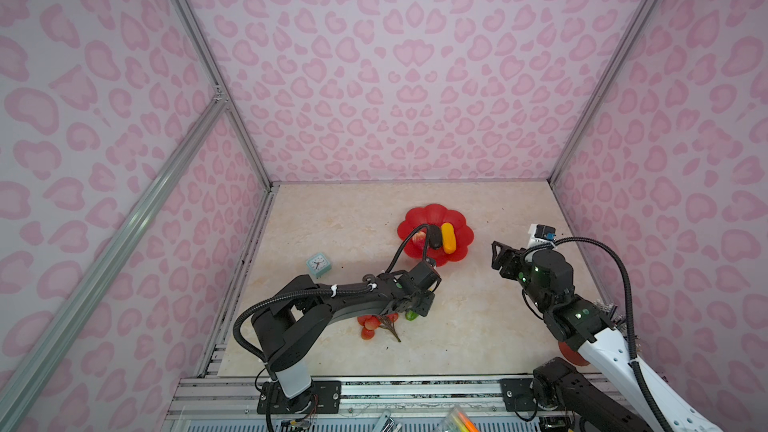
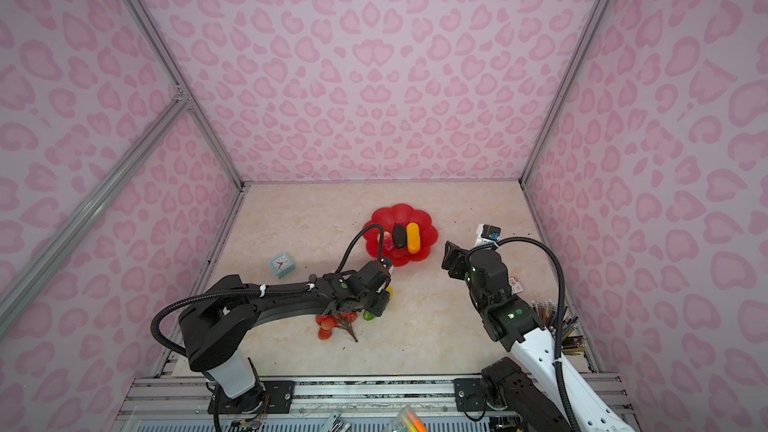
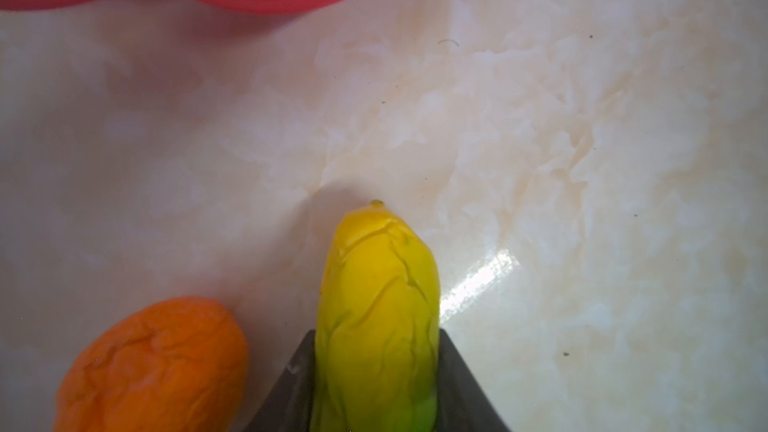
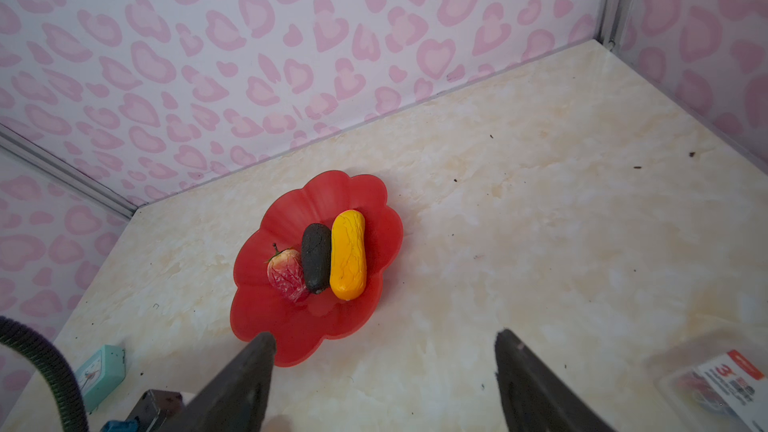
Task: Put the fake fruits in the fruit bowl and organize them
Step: 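Grasp the green-yellow papaya with the left gripper while the right arm retracts, then carry the green-yellow papaya with the left gripper into the red bowl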
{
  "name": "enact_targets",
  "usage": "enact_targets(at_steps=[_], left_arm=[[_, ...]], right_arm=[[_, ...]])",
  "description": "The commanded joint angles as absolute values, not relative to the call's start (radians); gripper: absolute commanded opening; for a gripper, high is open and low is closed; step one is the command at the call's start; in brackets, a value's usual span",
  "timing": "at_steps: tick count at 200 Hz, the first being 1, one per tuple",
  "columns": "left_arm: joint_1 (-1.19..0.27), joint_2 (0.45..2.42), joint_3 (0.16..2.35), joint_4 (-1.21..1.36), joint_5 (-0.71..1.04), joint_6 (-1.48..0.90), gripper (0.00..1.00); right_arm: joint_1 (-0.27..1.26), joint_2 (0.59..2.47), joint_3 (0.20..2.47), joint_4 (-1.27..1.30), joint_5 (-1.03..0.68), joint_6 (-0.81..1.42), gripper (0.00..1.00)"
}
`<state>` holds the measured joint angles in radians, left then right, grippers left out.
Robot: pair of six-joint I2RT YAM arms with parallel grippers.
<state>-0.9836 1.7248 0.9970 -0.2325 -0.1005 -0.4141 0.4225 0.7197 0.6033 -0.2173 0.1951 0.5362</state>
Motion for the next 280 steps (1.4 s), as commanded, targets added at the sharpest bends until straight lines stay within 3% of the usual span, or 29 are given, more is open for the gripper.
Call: enact_targets(at_steps=[1, 49, 92, 167, 234, 280], left_arm=[[-0.983, 1.673, 1.024, -0.226, -0.085, -0.399, 0.37], [-0.956, 1.533, 1.1, -0.254, -0.12, -0.313, 0.37], [-0.772, 1.535, 1.183, -0.229, -0.022, -0.294, 0.38], [-0.647, 1.869, 1.505, -0.224, 0.01, -0.272, 0.37], [-0.624, 2.079, 1.712, -0.248, 0.041, -0.225, 0.37], [-0.623, 2.256, 1.917, -0.329, -0.04, -0.108, 0.38]], right_arm=[[0.421, 0.673, 0.556, -0.247, 0.229, 0.561, 0.87], [0.42, 0.566, 0.484, -0.248, 0.208, 0.531, 0.97], [0.419, 0.525, 0.475, -0.275, 0.212, 0.525, 0.97], [0.416, 0.534, 0.501, -0.325, 0.221, 0.527, 0.97], [0.41, 0.534, 0.505, -0.35, 0.219, 0.511, 0.96], [0.409, 0.542, 0.505, -0.346, 0.206, 0.512, 0.96]])
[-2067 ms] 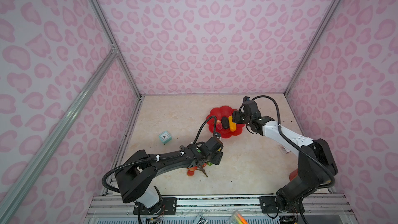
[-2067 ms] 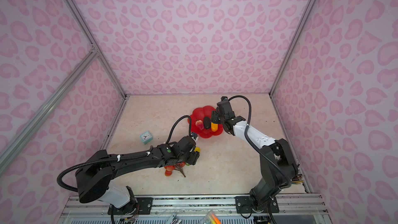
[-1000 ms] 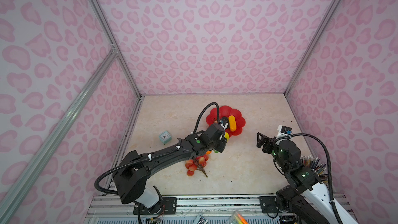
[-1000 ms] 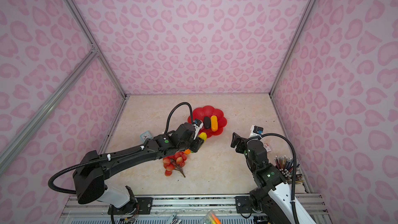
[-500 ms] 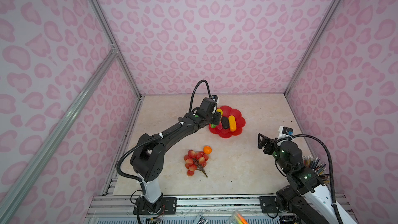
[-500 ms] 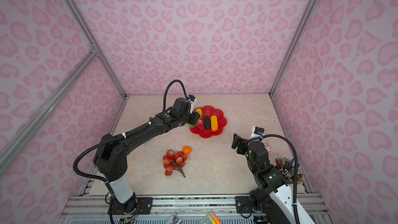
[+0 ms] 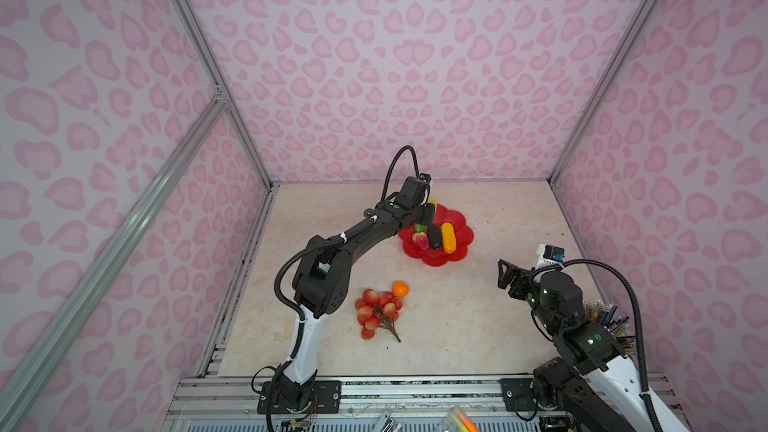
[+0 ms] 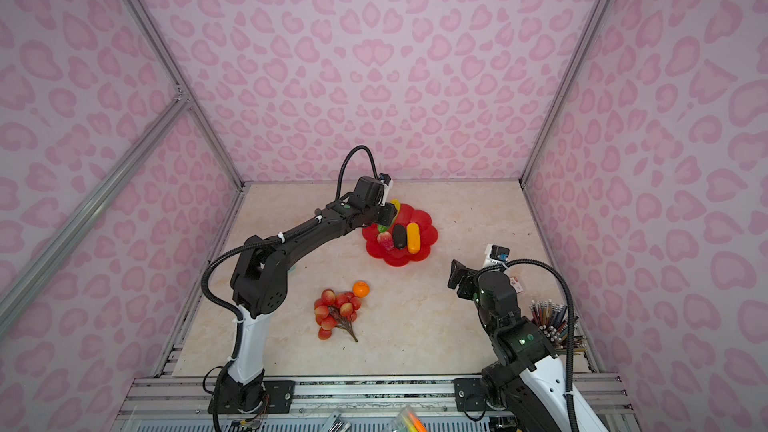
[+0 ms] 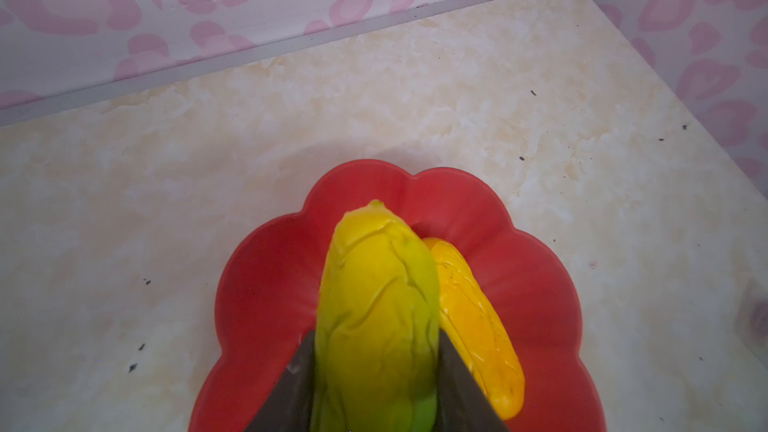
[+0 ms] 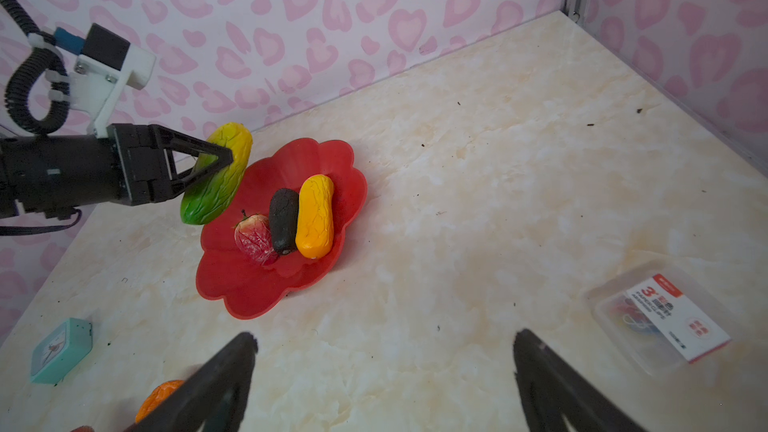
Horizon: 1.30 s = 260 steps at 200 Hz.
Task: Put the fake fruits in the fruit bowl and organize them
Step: 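Carry the green-yellow papaya with the left gripper into the red bowl, then release the papaya and lift the left gripper while the right gripper reaches toward the orange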
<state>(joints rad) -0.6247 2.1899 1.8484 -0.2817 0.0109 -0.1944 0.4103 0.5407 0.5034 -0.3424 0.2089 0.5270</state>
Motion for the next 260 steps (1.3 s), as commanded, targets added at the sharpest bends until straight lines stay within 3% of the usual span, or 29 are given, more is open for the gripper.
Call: enact_targets(at_steps=[1, 50, 78, 111, 165, 214, 260], left_arm=[[-0.623, 2.259, 1.921, -0.33, -0.042, -0.105, 0.38], [-0.623, 2.398, 2.084, -0.415, -0.08, -0.052, 0.42], [-0.623, 2.411, 2.091, -0.416, -0.068, -0.074, 0.57], [-0.623, 2.373, 2.08, -0.416, -0.044, -0.091, 0.65], [-0.619, 2.056, 1.898, -0.27, -0.05, -0.15, 0.66], [-0.608, 1.679, 1.582, -0.04, -0.076, -0.176, 0.78], [-0.606, 1.564, 1.533, -0.021, -0.089, -0.194, 0.8]], right_arm=[[0.409, 0.542, 0.505, -0.346, 0.206, 0.512, 0.96], [0.409, 0.564, 0.515, -0.352, 0.197, 0.509, 0.96], [0.408, 0.593, 0.527, -0.336, 0.193, 0.509, 0.95], [0.408, 0.64, 0.553, -0.317, 0.182, 0.505, 0.94], [0.439, 0.77, 0.587, -0.257, 0.093, 0.56, 0.88], [0.699, 0.979, 0.636, -0.176, 0.243, 0.608, 0.87], [0.816, 1.166, 0.681, -0.08, 0.222, 0.659, 0.86]])
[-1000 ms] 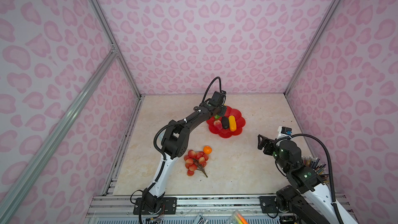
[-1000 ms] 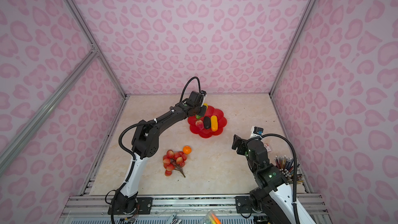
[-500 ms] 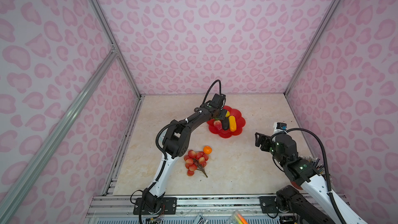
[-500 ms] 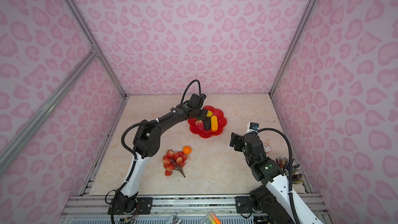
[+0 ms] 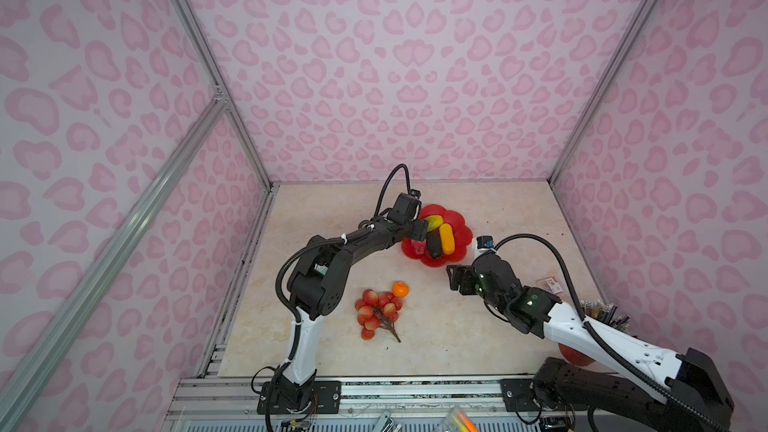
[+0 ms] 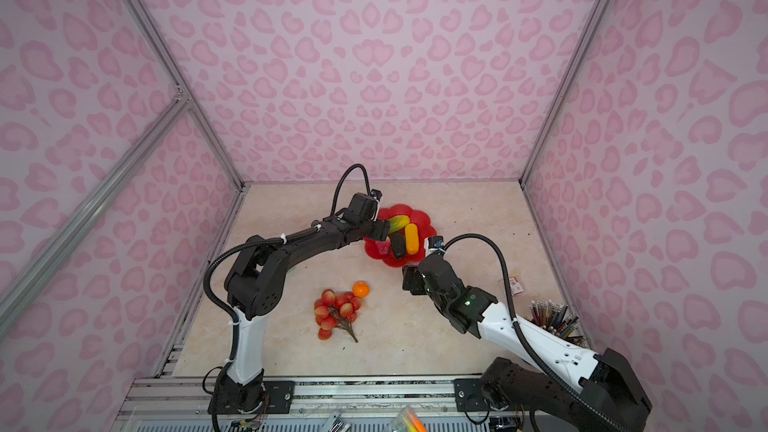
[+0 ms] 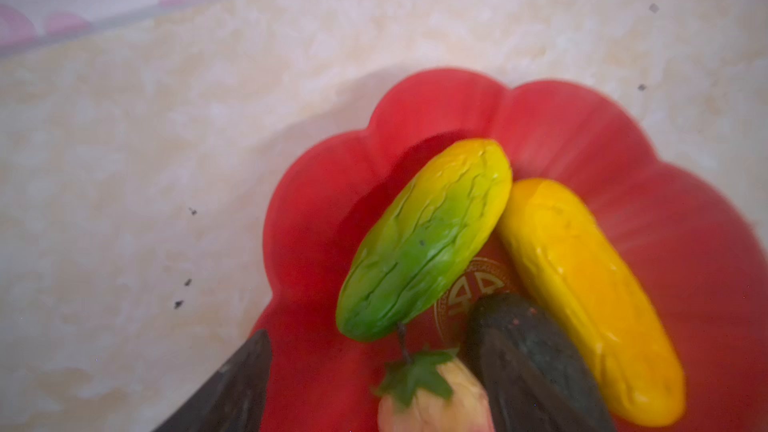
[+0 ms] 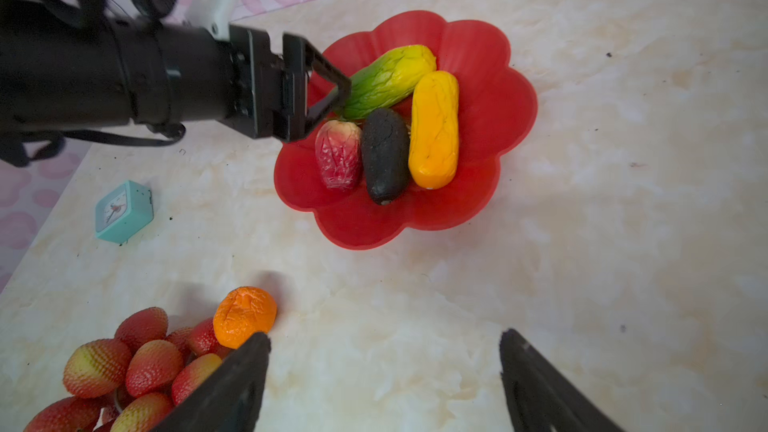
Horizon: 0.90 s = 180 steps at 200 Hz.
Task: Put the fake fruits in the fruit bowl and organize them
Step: 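Release the papaya and lift the left gripper while the right gripper reaches toward the orange, then grasp the orange with the right gripper while the left gripper moves toward the lychees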
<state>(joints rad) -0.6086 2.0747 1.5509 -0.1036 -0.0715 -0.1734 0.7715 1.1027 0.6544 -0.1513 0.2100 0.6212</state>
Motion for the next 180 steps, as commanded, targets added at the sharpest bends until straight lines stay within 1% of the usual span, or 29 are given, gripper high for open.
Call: enact_targets(at_steps=[1, 31, 65, 90, 133, 180], left_arm=[[-0.606, 1.563, 1.531, -0.019, -0.089, -0.195, 0.8], [-0.606, 1.505, 1.476, -0.002, -0.088, -0.226, 0.81], [-0.606, 1.383, 1.353, 0.011, -0.17, -0.25, 0.81], [-0.603, 1.249, 1.166, 0.028, -0.245, -0.282, 0.81], [-0.6, 1.042, 0.907, -0.031, -0.325, -0.358, 0.84], [-0.599, 0.84, 0.715, -0.157, -0.314, -0.433, 0.9]], right_arm=[[0.819, 1.17, 0.684, -0.082, 0.222, 0.66, 0.86], [0.882, 1.292, 0.744, -0.08, 0.19, 0.702, 0.85], [0.928, 1.413, 0.748, 0.014, 0.139, 0.773, 0.85], [0.945, 1.494, 0.761, 0.077, 0.112, 0.799, 0.84], [0.945, 1.641, 0.824, 0.139, 0.054, 0.817, 0.84], [0.945, 1.774, 0.892, 0.164, 0.007, 0.852, 0.81]])
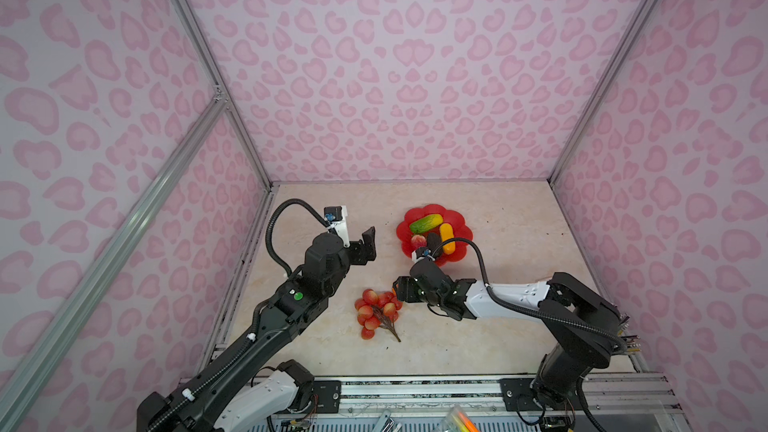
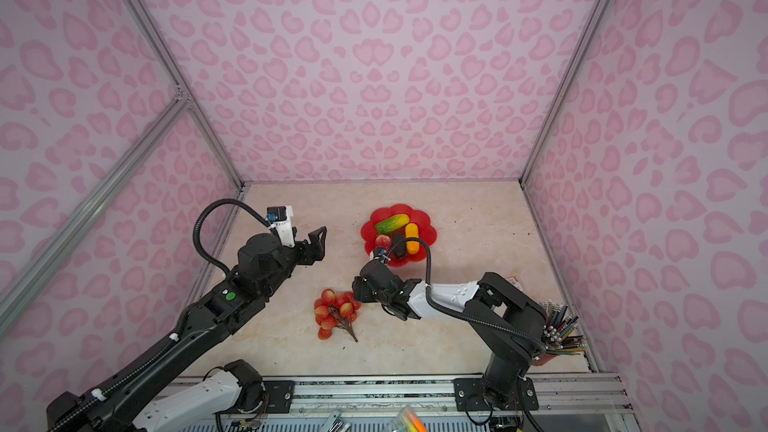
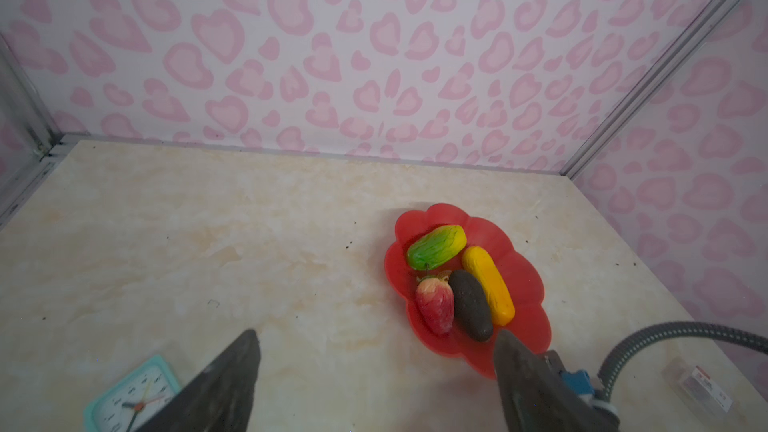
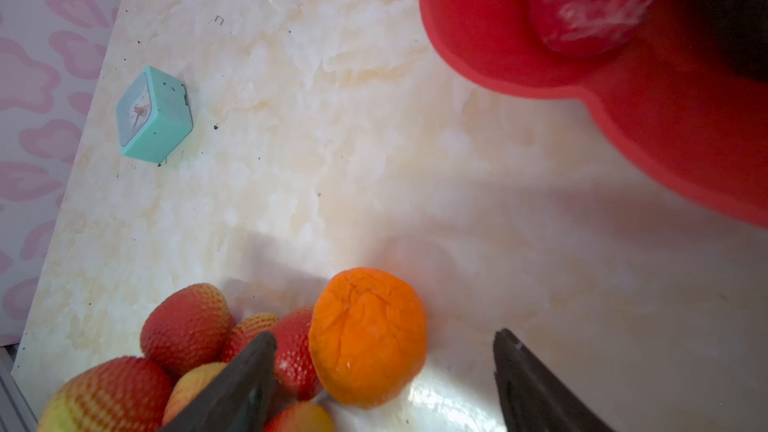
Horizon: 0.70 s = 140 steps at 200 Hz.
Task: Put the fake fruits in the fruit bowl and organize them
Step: 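Grasp the orange with the right gripper while the left gripper moves toward the lychees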
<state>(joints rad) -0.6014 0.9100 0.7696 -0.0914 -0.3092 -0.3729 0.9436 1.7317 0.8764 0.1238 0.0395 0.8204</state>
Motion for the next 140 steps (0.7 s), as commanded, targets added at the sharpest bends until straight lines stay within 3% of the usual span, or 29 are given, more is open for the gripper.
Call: enact_targets(at_steps=[1, 35, 95, 140], left_arm=[[-0.599, 0.837, 0.712, -0.161, -0.312, -0.435, 0.9], [-0.6, 0.745, 0.626, -0.272, -0.265, -0.501, 0.9], [-0.6, 0.617, 0.506, -0.343, -0.21, -0.597, 0.9], [-0.6, 0.571, 0.474, -0.368, -0.155, -0.609, 0.9]], right_arm=[[0.945, 1.777, 0.893, 0.165, 0.006, 0.853, 0.81], [0.946, 1.839, 0.913, 0.198, -0.01, 0.87, 0.73], [0.945, 1.786, 0.915, 0.178, 0.003, 0.843, 0.36], [0.918, 1.575, 0.968, -0.045, 0.19, 0.736, 0.34]])
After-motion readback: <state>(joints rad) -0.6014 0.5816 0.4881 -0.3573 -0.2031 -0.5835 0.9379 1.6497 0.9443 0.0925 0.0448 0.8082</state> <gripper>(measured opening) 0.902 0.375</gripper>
